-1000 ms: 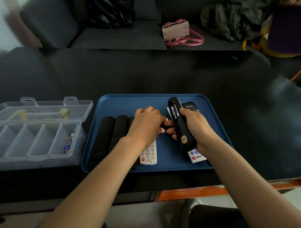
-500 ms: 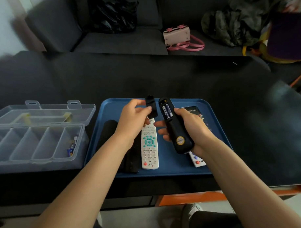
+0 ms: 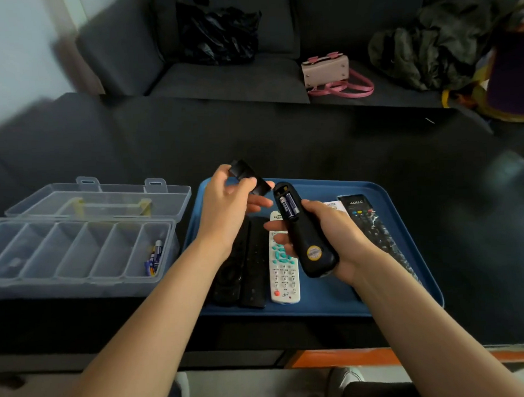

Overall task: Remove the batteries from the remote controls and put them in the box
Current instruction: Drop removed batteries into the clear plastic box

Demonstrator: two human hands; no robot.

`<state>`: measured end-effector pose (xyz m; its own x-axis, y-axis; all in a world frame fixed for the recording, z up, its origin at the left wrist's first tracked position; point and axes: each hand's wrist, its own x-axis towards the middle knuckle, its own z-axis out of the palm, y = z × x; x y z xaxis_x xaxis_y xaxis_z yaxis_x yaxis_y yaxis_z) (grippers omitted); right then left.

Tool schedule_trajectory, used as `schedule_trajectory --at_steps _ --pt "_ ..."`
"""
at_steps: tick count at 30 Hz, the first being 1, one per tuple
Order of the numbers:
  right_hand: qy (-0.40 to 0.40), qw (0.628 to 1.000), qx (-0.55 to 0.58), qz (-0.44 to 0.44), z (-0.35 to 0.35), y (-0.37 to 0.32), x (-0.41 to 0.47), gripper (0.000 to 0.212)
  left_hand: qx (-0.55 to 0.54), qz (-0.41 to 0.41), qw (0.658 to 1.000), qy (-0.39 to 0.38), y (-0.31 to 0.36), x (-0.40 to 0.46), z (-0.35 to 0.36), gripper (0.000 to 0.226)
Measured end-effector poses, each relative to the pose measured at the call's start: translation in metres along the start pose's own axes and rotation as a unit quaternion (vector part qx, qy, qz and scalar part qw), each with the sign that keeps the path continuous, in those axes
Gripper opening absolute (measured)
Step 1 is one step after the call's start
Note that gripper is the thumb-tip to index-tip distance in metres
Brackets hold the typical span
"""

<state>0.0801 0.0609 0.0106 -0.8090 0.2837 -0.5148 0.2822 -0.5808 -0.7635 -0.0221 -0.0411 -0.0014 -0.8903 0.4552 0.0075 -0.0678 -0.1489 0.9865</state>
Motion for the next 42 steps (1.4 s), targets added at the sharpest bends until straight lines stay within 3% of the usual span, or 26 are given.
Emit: schedule_trajectory --at_steps 10,17,30,36,42 --pt "-0.006 1.0 0.012 0.01 0.004 0.003 0.002 0.033 -0.014 0.019 0.997 -0.078 -0.001 -0.005 0.001 0.033" --pt "-0.002 1.0 0.009 0.005 0.008 0.006 0.003 0.034 0.127 0.107 0.985 -0.041 -0.004 -0.008 0.002 0.02" --pt "0.009 0.999 0.047 0.003 0.005 0.007 0.006 0.036 0.117 0.064 0.989 -0.067 -0.011 -0.015 0.013 0.024" --pt "0.048 0.998 0.04 -0.021 0.002 0.007 0.01 0.031 0.318 0.154 0.932 -0.079 -0.019 -0.017 0.012 0.039" --pt "0.056 0.997 0.039 -0.029 0.001 0.006 0.011 0.03 0.317 0.144 0.926 -0.149 -0.017 -0.016 0.008 0.048"
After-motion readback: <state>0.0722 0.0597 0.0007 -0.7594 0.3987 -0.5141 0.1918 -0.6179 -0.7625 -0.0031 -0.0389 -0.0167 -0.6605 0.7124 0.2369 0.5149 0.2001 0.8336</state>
